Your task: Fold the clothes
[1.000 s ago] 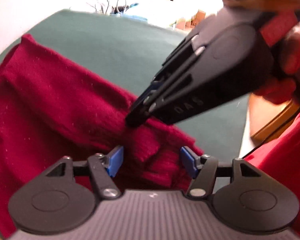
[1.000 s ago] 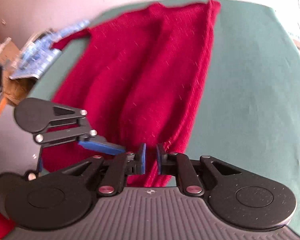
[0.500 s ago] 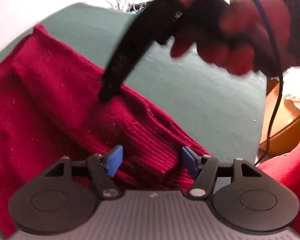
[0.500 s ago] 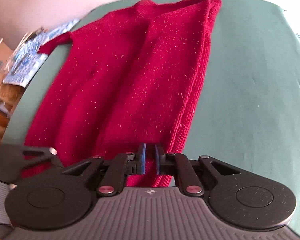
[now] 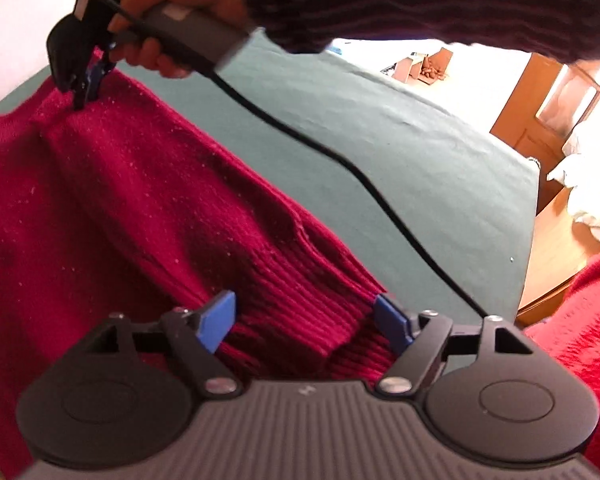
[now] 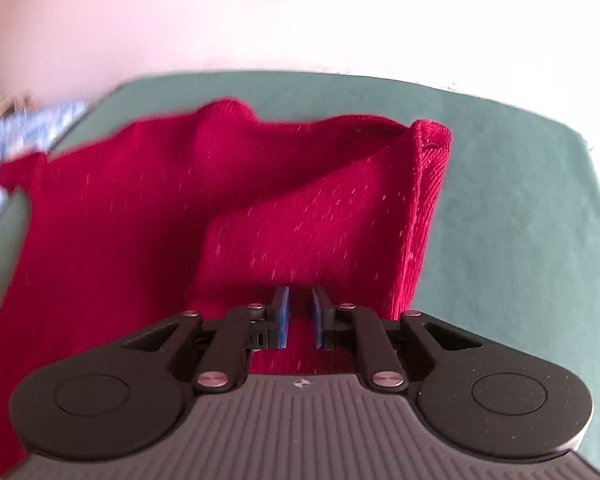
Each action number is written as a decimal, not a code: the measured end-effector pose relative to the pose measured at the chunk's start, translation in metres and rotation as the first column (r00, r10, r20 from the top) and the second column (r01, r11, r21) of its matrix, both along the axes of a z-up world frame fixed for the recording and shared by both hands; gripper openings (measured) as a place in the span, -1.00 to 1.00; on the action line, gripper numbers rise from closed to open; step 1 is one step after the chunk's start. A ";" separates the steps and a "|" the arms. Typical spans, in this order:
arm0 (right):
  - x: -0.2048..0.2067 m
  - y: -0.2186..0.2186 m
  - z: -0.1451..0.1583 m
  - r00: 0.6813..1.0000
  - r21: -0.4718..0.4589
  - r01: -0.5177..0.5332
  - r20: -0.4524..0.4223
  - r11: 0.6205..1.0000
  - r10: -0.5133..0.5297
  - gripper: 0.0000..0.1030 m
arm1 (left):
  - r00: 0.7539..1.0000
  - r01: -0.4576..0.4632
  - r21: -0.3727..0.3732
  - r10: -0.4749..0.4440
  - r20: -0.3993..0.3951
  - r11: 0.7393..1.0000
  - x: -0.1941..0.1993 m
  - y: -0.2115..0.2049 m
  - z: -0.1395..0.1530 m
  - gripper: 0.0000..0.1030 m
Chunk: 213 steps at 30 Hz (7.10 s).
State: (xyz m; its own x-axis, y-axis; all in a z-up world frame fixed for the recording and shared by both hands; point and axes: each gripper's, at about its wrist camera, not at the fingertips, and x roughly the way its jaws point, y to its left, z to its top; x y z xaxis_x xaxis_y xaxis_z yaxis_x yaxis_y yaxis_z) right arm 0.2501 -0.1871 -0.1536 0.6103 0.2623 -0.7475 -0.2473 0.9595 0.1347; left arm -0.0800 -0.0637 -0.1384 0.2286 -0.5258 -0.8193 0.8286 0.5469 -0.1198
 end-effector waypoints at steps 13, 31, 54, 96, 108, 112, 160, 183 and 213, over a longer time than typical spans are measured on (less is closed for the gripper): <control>0.023 -0.007 0.015 0.963 -0.130 0.036 0.270 0.991 0.001 -0.31 | 0.997 -0.070 -0.017 0.070 -0.043 0.997 0.024 -0.008 0.001 0.33; -0.044 -0.108 0.029 0.993 -0.254 0.104 -0.025 0.962 -0.115 -1.00 | 0.997 -0.070 -0.031 0.069 -0.016 0.997 0.032 -0.002 0.005 0.40; 0.023 -0.022 0.026 0.990 -0.014 0.126 0.066 0.992 -0.125 -0.56 | 0.994 -0.107 -0.013 0.107 -0.018 0.994 0.010 0.010 0.002 -0.57; -0.003 -0.019 -0.007 0.958 0.253 -0.248 -0.081 0.935 0.276 -0.82 | 0.998 -0.063 0.044 0.064 -0.022 0.997 -0.021 -0.005 0.005 -0.01; -0.148 -0.038 0.002 0.954 0.207 -0.217 -0.162 0.954 0.252 -0.83 | 1.000 0.021 0.050 -0.021 -0.009 0.999 -0.040 -0.003 -0.003 0.08; -0.192 -0.030 0.010 0.954 0.173 -0.199 -0.190 0.965 0.231 -0.75 | 0.997 0.073 0.027 -0.072 -0.019 0.997 -0.042 0.002 -0.003 0.08; -0.203 -0.069 -0.010 0.967 0.263 0.185 -0.219 0.947 -0.128 -0.79 | 0.811 -0.552 -0.182 0.474 -0.344 0.813 0.098 0.062 -0.021 -0.91; -0.168 -0.066 -0.008 0.968 0.207 0.202 -0.187 0.957 -0.164 -0.82 | 0.805 -0.580 -0.135 0.540 -0.244 0.804 0.123 0.068 -0.012 -0.88; -0.096 -0.037 0.017 0.979 0.062 0.198 -0.068 0.978 -0.193 -0.20 | 0.786 -0.618 -0.078 0.612 -0.089 0.783 0.184 0.045 0.009 -0.17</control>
